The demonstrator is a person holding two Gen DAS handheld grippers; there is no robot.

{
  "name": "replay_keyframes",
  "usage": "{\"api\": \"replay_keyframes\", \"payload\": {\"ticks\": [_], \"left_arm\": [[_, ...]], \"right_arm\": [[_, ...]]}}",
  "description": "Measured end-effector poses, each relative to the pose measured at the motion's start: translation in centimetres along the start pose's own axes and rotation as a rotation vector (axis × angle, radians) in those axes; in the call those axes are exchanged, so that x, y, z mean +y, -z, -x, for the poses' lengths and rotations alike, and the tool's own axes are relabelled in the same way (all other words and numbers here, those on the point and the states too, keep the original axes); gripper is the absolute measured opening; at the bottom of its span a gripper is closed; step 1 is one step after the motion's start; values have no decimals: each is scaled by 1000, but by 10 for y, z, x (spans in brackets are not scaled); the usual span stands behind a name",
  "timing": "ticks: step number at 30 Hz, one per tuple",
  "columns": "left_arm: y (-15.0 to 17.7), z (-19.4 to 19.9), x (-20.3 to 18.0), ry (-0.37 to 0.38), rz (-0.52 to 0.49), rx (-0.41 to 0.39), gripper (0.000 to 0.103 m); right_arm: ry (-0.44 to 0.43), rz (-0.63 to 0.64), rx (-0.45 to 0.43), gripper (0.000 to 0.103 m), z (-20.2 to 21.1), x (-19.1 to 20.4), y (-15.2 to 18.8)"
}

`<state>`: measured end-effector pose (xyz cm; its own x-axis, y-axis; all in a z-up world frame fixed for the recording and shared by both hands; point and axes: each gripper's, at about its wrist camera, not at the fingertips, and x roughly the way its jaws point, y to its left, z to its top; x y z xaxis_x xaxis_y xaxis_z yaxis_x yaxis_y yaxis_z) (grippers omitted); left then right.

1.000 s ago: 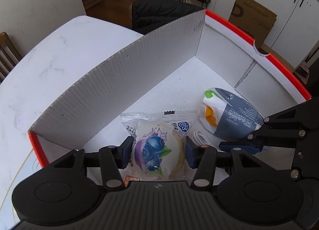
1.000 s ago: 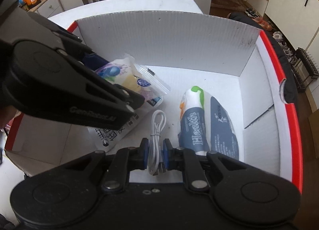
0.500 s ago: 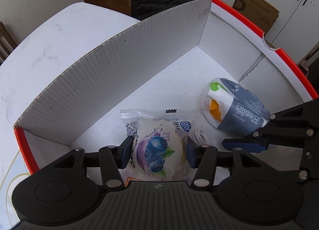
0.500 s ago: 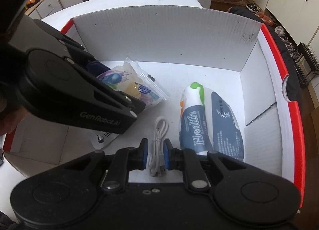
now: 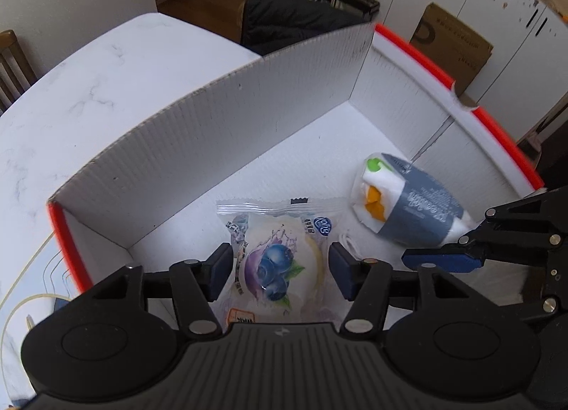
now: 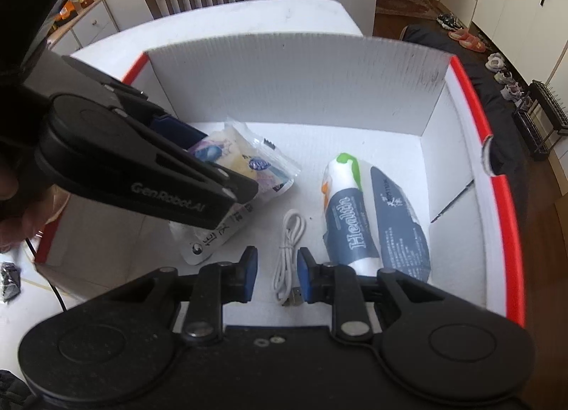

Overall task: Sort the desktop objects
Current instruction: 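Lower bread bag and USB cable into the shoebox and open both grippers, then withdraw both grippers from the shoebox back toward the table items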

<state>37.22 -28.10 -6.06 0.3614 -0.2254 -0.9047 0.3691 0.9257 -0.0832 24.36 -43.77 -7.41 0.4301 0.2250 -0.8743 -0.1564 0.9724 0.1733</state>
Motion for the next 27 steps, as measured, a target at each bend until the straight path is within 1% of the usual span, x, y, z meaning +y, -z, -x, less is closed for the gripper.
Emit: {"api": "replay_keyframes", "payload": {"ticks": [7, 11, 13, 15, 16, 23, 25, 27], "left_arm": [[10, 29, 4, 29, 26, -66, 59], [17, 49, 7, 41, 39, -99, 59], [21, 58, 7, 43, 39, -118, 59], [28, 69, 7, 48, 41, -136, 59], [31, 74, 7, 50, 42, -146, 59], [52, 101, 10, 69, 56, -195, 59], [59, 107, 11, 73, 56, -208, 71], [66, 113, 13, 76, 56, -218, 71]], "right_arm": [[2, 5, -51, 24, 21, 5, -2], [3, 8, -73, 27, 31, 5, -1], [-1, 3, -86, 34, 36, 6, -1], [0, 1, -113, 64, 45, 7, 0], [1, 3, -129, 68, 47, 8, 2], [13, 4, -166, 75, 60, 14, 3], [18, 0, -176, 78, 64, 17, 4], [25, -4, -185, 79, 66, 19, 5]]}}
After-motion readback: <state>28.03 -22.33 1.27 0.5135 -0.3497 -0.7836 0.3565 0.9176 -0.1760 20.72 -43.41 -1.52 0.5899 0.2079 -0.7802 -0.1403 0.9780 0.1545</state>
